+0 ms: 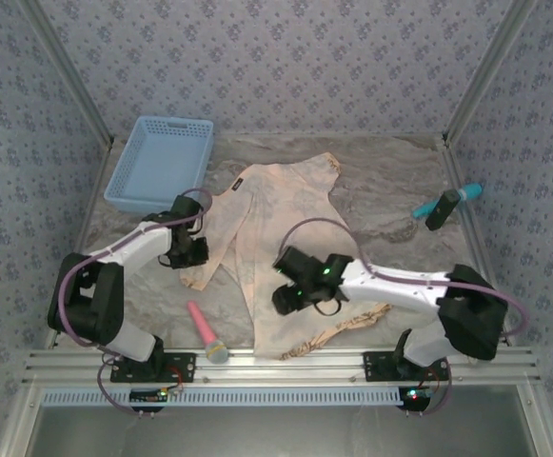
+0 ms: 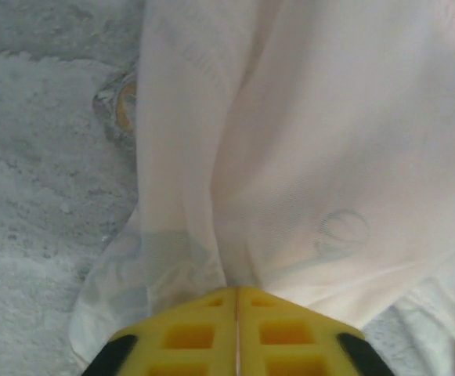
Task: Fold the inside-out t-shirt
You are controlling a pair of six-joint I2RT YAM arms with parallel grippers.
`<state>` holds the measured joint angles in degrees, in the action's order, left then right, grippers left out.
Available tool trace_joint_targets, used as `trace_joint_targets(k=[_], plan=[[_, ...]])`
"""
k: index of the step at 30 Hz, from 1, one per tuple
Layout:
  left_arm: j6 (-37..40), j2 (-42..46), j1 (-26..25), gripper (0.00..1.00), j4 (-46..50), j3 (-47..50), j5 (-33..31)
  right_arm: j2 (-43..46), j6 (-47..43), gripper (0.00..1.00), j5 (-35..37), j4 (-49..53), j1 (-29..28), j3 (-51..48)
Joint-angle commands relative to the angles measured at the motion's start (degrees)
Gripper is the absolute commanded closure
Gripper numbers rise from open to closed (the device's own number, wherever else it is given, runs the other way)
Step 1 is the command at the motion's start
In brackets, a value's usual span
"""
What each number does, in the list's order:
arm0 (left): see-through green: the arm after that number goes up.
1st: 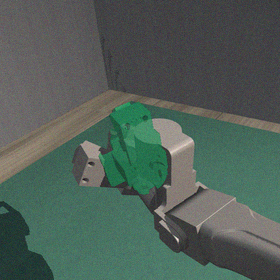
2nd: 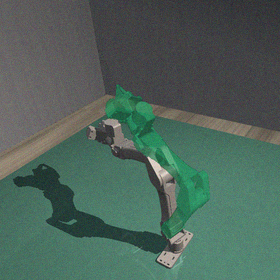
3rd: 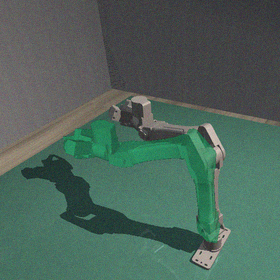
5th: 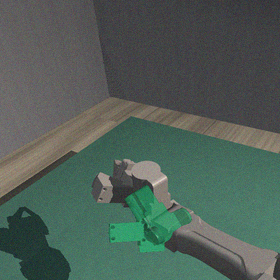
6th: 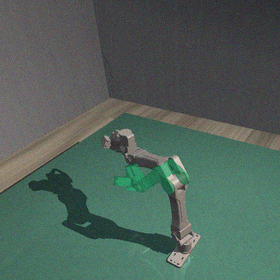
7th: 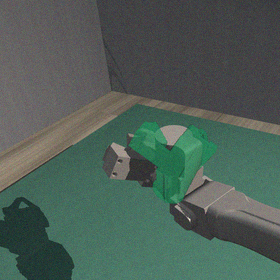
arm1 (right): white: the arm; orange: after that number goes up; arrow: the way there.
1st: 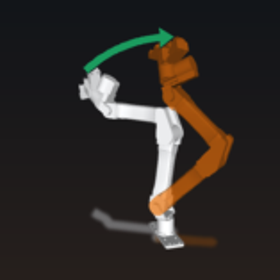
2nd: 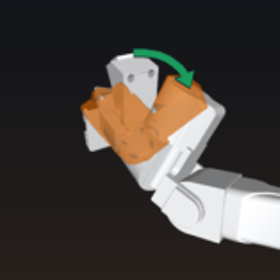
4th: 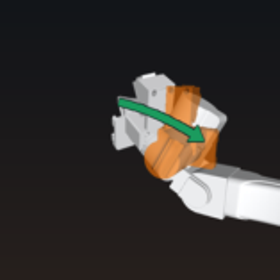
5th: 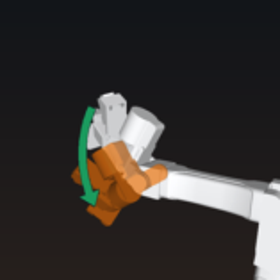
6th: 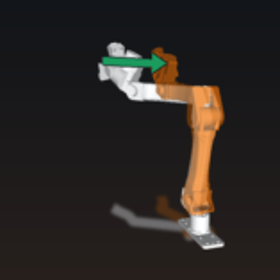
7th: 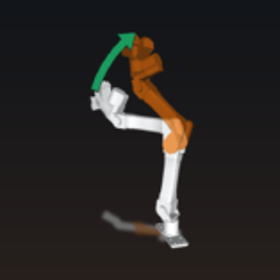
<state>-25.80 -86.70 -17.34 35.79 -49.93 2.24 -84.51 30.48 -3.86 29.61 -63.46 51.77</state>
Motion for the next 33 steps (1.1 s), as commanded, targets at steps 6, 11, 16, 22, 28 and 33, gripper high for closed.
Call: trace_joint_targets(k=[6, 11, 16, 22, 28, 33], plan=[[0.5, 0.5, 3.7, 1.0, 0.1, -0.7, 2.2, -10.2, -6.8, 0.43, 2.7, 4.6, -12.2, 7.1], [0.8, 2.4, 7.5, 1.0, 0.2, 0.2, 1.6, -13.2, -4.2, 1.0, 8.1, 9.3, -12.0, 7.3], [0.4, 3.3, 11.8, 1.0, 0.0, 0.2, 2.1, -6.6, -1.7, 1.0, 10.9, 13.5, -4.2, 3.3], [-0.1, 8.5, 10.3, 0.66, 0.8, 1.8, 9.0, 2.2, -8.7, 0.9, 6.2, 13.2, 6.2, -0.7], [-8.6, 14.0, 2.9, 0.51, 0.4, 9.1, 10.1, 3.7, -15.3, 0.42, -2.2, 5.3, -5.9, 2.2], [-10.0, 11.0, 1.4, 0.51, -1.6, 10.6, 7.3, -5.5, -16.9, 0.4, 1.9, 1.4, -15.5, 5.1]])
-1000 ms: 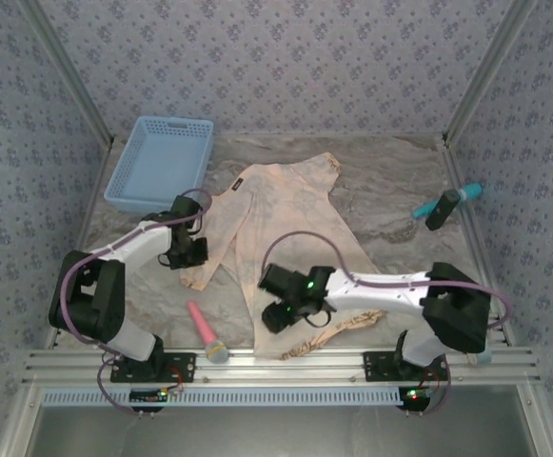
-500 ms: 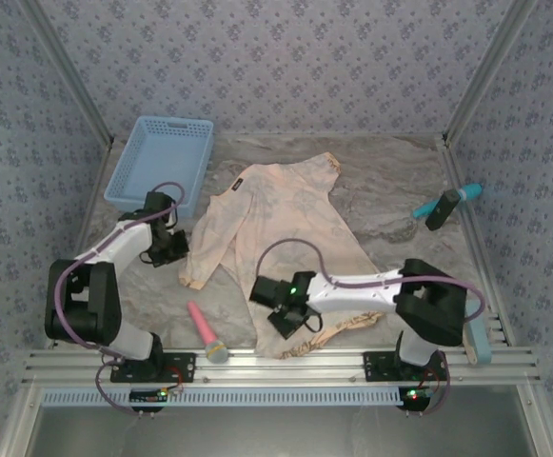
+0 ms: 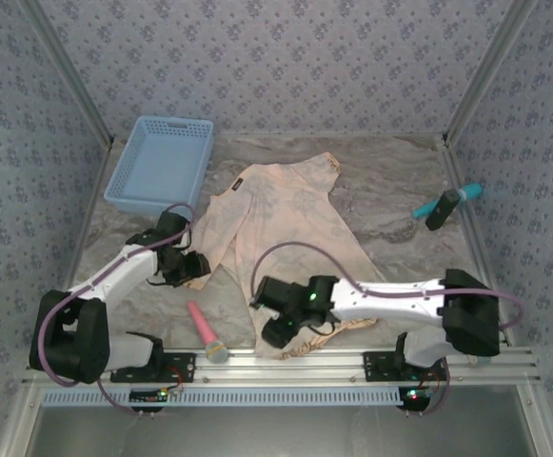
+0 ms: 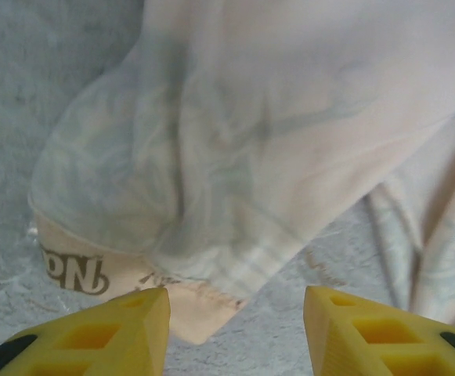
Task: Fold the inside-out t-shirt
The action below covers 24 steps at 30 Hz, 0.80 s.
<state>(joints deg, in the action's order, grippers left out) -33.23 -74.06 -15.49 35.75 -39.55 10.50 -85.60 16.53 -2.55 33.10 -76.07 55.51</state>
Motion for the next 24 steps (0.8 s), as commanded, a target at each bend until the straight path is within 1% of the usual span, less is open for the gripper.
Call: trace_joint_targets(k=[1, 3, 4, 5, 7, 8, 9, 10, 13, 14, 16, 17, 18, 19, 20, 21, 22, 23, 24], plan=[[-2.4, -2.7, -0.5, 0.51, -1.7, -0.1, -1.7, -6.0, -3.1, 0.4, 1.6, -2.1, -3.9, 1.6], [-2.1, -5.4, -0.5, 0.54, -1.8, -1.1, -3.8, -9.2, -3.0, 0.44, 4.4, -1.4, -5.5, 2.2], [-1.6, -6.6, -0.5, 0.58, -1.9, -1.6, -4.6, -10.1, -3.0, 0.49, 4.8, -1.4, -5.9, 2.1], [-1.3, -7.9, -0.6, 0.66, -1.6, -2.4, -5.7, -10.8, -2.9, 0.57, 4.9, -1.6, -6.0, 2.1], [-0.3, -9.6, -0.5, 0.8, -1.3, -3.8, -6.4, -10.8, -1.5, 0.82, 6.6, -2.0, -5.9, 1.5], [0.2, -9.8, -0.5, 0.89, -0.9, -4.6, -6.3, -10.0, 0.1, 0.91, 8.2, -1.8, -5.7, 1.0], [0.6, -9.6, -0.5, 1.0, -0.5, -5.3, -6.1, -8.4, 1.8, 0.98, 9.9, -0.6, -5.2, 0.3], [0.5, -8.9, -0.5, 1.0, 0.4, -5.9, -6.1, -7.1, 2.3, 1.0, 10.2, 0.1, -4.4, -0.3], [0.7, -5.0, -0.5, 1.0, 4.4, -7.6, -6.0, 1.0, 2.9, 1.0, 9.1, 4.5, 0.9, -3.0], [0.4, -3.1, -0.4, 1.0, 5.8, -7.8, -5.9, 4.4, 3.0, 1.0, 7.8, 6.3, 3.9, -3.9], [-0.8, 0.8, 0.2, 1.0, 7.3, -7.5, -4.6, 9.3, 4.3, 1.0, 3.9, 10.3, 11.7, -5.6], [-2.6, 3.0, 1.4, 1.0, 7.7, -6.7, -3.8, 10.7, 5.1, 1.0, 1.9, 11.3, 17.2, -6.8], [-4.8, 5.2, 3.5, 1.0, 7.1, -5.3, -2.0, 10.8, 5.7, 1.0, 0.1, 11.6, 22.7, -8.1], [-6.9, 7.0, 6.3, 1.0, 5.8, -3.8, 0.6, 10.3, 7.1, 1.0, 1.0, 12.3, 27.5, -9.0], [-9.1, 8.7, 9.7, 1.0, 3.7, -2.0, 3.4, 9.5, 7.3, 0.93, 2.7, 11.6, 31.1, -9.8], [-10.6, 9.7, 12.9, 1.0, 2.0, -0.8, 5.4, 8.5, 7.9, 0.75, 4.4, 11.7, 32.7, -10.0], [-11.1, 9.9, 14.9, 1.0, 1.1, -0.5, 6.3, 8.2, 9.3, 0.63, 7.8, 12.3, 33.0, -9.5], [-11.0, 9.6, 16.3, 1.0, 0.8, -0.8, 6.8, 8.4, 8.7, 0.57, 9.4, 11.9, 32.7, -9.1], [-10.7, 8.8, 17.1, 0.98, 0.8, -1.4, 6.4, 9.4, 7.5, 0.54, 9.3, 11.0, 31.9, -8.6]])
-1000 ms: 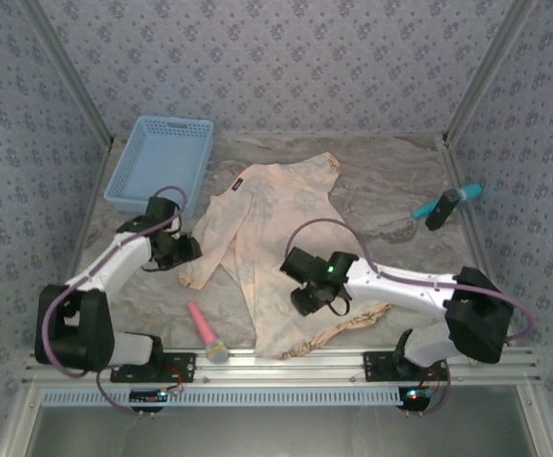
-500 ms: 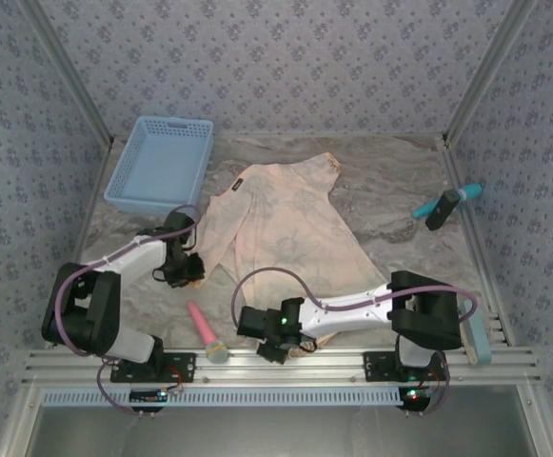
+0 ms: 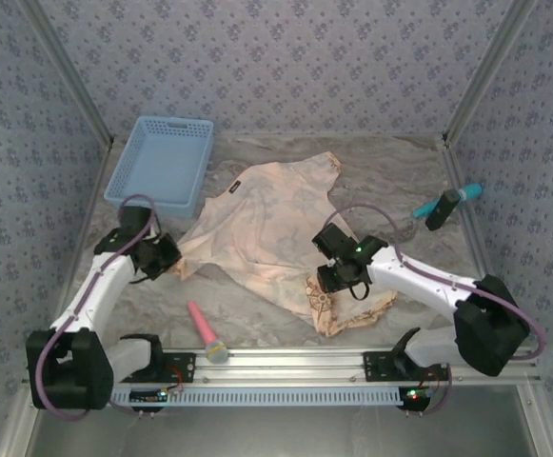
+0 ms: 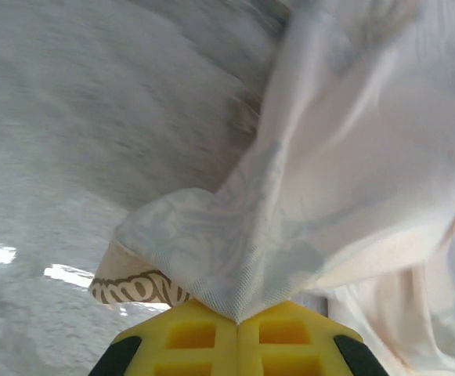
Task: Fold the inside-out t-shirt
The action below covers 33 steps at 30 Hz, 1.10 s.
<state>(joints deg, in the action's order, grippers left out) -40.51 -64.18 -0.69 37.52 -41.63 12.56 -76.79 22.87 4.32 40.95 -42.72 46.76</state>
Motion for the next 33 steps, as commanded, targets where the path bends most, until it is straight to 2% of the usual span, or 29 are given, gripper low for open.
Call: trace_joint_targets(k=[1, 2, 3, 4, 5, 7, 10, 12, 15, 18, 23, 27, 28, 29, 30, 31, 33], plan=[[-3.5, -1.7, 3.0, 0.93, -0.9, 0.2, 3.8, 1.6, 0.9, 0.53, 3.0, 3.0, -2.1, 0.7], [-3.3, -2.4, 3.5, 0.8, -1.1, -0.2, 3.5, 3.2, -0.5, 0.53, 1.8, 2.0, -3.3, 1.2], [-3.1, -3.1, 4.0, 0.63, -0.9, -0.5, 2.7, 4.8, -3.1, 0.53, -0.4, 1.1, -5.0, 1.4], [-3.0, -3.7, 4.1, 0.52, -0.1, -1.1, 1.6, 6.0, -5.1, 0.52, -1.4, 0.7, -6.8, 1.7], [-1.8, -4.4, 4.3, 0.46, 1.0, -1.8, 0.5, 7.1, -7.5, 0.51, -2.9, 0.4, -9.5, 1.9], [1.3, -5.4, 4.2, 0.4, 3.6, -3.1, -0.3, 7.4, -9.6, 0.48, -3.9, 0.6, -14.2, 2.3], [4.9, -5.5, 2.4, 0.41, 6.5, -4.6, -0.1, 4.7, -2.1, 0.47, -2.7, 1.3, -15.4, 1.7], [5.6, -5.3, -2.5, 0.41, 7.7, -5.7, -1.6, 3.6, 4.0, 0.45, -3.7, -0.1, -14.4, 0.1], [4.0, -6.1, -11.2, 0.43, 7.8, -6.7, -4.5, 3.4, 7.7, 0.43, -6.3, -6.0, -13.6, -1.9], [1.8, -8.1, -15.7, 0.45, 5.0, -6.6, -4.3, 0.4, 9.4, 0.42, -6.6, -10.8, -12.3, -1.2], [2.9, -13.7, -16.1, 0.47, 3.1, -6.9, -6.2, -7.4, 12.3, 0.45, 4.0, -16.7, -13.0, 0.6], [4.3, -17.2, -15.5, 0.47, 2.1, -6.9, -8.1, -12.1, 16.1, 0.49, 10.8, -16.0, -13.7, 2.7], [4.5, -17.7, -15.1, 0.47, 1.8, -7.0, -8.4, -12.7, 16.4, 0.52, 11.9, -16.6, -13.7, 2.5], [4.6, -18.2, -14.5, 0.47, 1.7, -6.9, -8.7, -13.2, 16.8, 0.61, 12.8, -16.6, -14.0, 2.6], [4.5, -18.6, -13.8, 0.46, 1.7, -6.8, -9.0, -13.5, 17.4, 0.76, 13.7, -15.7, -14.1, 2.9], [4.5, -18.7, -13.1, 0.46, 1.7, -6.8, -9.1, -13.5, 18.2, 0.84, 14.6, -14.4, -14.3, 3.2], [4.6, -18.8, -11.6, 0.46, 0.1, -6.5, -9.3, -12.2, 18.5, 0.93, 15.0, -12.7, -14.8, 3.1]])
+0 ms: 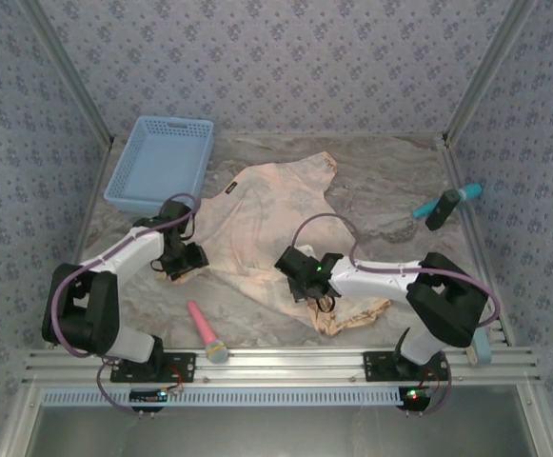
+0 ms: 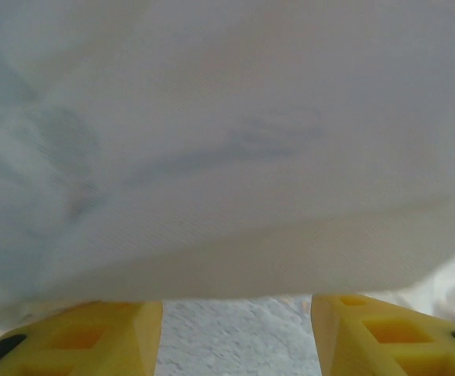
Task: Fold the inside-out t-shirt
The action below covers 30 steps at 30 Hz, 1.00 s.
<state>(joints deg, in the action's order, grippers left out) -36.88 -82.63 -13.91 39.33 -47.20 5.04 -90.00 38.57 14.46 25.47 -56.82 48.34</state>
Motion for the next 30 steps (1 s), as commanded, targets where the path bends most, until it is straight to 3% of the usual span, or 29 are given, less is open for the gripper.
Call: trace_joint_targets(k=[1, 4, 6, 11, 14, 17, 18, 20, 21, 22, 27, 30], plan=[[1.0, -0.3, 2.2, 0.46, -2.0, -0.7, -1.7, 2.2, 2.6, 0.97, 4.7, 3.3, -1.0, 1.5], [1.9, -0.9, 4.1, 0.46, -2.2, -0.5, -1.9, 6.5, 0.8, 1.0, 2.8, 5.1, -1.4, 0.8], [2.4, -1.1, 5.3, 0.46, -2.3, -0.6, -1.8, 10.5, -5.2, 1.0, -3.5, 4.1, -1.1, 0.1], [4.1, -0.8, 7.8, 0.46, -0.9, -2.5, -0.9, 18.6, -21.9, 1.0, -31.4, 0.0, -4.2, -1.0], [6.0, 0.8, 8.0, 0.45, 1.4, -4.9, -0.1, 20.3, -23.1, 1.0, -46.1, -4.6, -6.5, -2.6], [6.7, 3.3, 7.8, 0.44, 3.1, -6.9, 1.7, 19.6, -23.0, 1.0, -53.9, -8.2, -7.9, -3.6], [6.9, 4.2, 7.4, 0.43, 3.4, -7.3, 2.7, 19.3, -23.5, 0.94, -54.1, -7.8, -8.0, -3.5], [7.9, 5.6, 4.9, 0.43, 3.6, -8.3, 4.2, 19.8, -24.4, 0.71, -52.0, -4.9, -7.2, -3.1], [8.7, 6.3, 2.4, 0.42, 3.9, -9.2, 4.2, 20.9, -23.8, 0.58, -49.5, -3.7, -6.2, -3.4], [9.5, 6.6, -0.2, 0.41, 4.1, -10.0, 3.9, 22.2, -22.7, 0.52, -45.6, -2.1, -5.1, -3.5], [9.3, 6.8, -15.0, 0.38, -2.4, -11.7, 7.3, 30.1, -10.2, 0.47, -23.0, 9.4, 7.3, -6.1], [13.5, 4.5, -24.5, 0.38, -8.4, -12.4, 7.7, 34.1, 2.0, 0.48, -19.9, 17.8, 18.8, -9.1]])
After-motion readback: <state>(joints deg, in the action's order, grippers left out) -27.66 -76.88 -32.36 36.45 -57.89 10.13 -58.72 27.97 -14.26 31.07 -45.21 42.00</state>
